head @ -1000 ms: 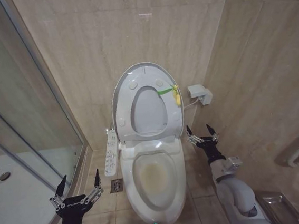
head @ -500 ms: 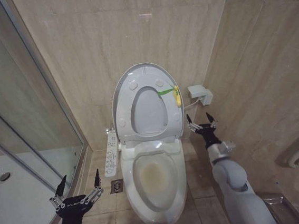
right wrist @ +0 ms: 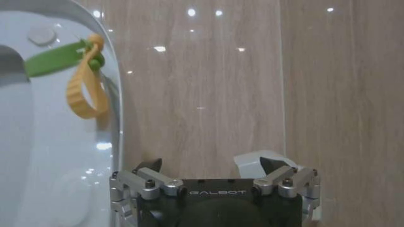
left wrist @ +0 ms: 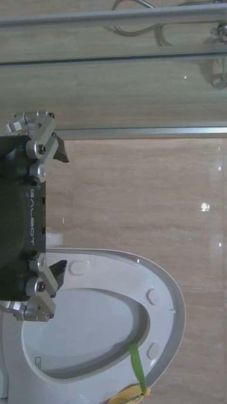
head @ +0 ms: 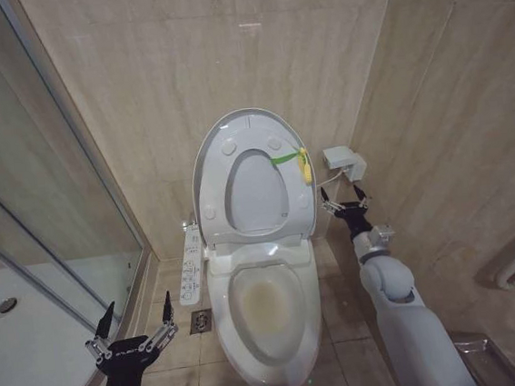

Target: Open the toilet lid, clean the toilet bowl with a toilet brush, close the toilet lid, and flush.

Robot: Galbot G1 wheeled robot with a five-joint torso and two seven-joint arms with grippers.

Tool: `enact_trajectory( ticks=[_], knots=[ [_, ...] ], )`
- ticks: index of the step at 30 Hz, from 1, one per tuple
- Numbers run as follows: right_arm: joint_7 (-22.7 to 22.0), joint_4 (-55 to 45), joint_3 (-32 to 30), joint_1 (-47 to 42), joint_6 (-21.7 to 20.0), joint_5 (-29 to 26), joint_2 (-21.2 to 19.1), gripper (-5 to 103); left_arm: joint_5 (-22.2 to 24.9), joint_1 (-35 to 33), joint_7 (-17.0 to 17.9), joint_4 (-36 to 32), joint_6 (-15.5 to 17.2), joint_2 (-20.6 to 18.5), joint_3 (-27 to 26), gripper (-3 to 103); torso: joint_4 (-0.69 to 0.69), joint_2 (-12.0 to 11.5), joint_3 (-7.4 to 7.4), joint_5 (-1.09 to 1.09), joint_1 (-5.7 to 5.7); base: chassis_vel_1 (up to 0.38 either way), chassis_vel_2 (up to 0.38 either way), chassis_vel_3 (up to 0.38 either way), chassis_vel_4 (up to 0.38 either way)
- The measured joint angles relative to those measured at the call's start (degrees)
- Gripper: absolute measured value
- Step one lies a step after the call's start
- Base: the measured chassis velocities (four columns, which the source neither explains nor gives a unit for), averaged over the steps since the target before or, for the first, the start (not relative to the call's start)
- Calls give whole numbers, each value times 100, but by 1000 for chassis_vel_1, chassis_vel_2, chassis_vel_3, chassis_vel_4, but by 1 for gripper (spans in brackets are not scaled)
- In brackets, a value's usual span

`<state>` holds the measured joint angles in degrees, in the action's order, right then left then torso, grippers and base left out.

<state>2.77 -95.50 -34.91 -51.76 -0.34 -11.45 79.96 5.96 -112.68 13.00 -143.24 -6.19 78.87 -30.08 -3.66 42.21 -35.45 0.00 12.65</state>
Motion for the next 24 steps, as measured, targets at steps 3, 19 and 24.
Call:
enact_trajectory(
  ticks=[3,19,24],
  knots=[
    [20,243,7,265,51,96,-31,100,0,0,0,0,0,0,0,100,-1,0,0,1,0,0,0,0,0],
    [6,1690,203,1766,421,479,-15,100,0,0,0,0,0,0,0,100,0,0,0,0,0,0,0,0,0],
    [10,1912,321,1946,548,564,44,100,0,0,0,0,0,0,0,100,0,0,0,0,0,0,0,0,0]
  ],
)
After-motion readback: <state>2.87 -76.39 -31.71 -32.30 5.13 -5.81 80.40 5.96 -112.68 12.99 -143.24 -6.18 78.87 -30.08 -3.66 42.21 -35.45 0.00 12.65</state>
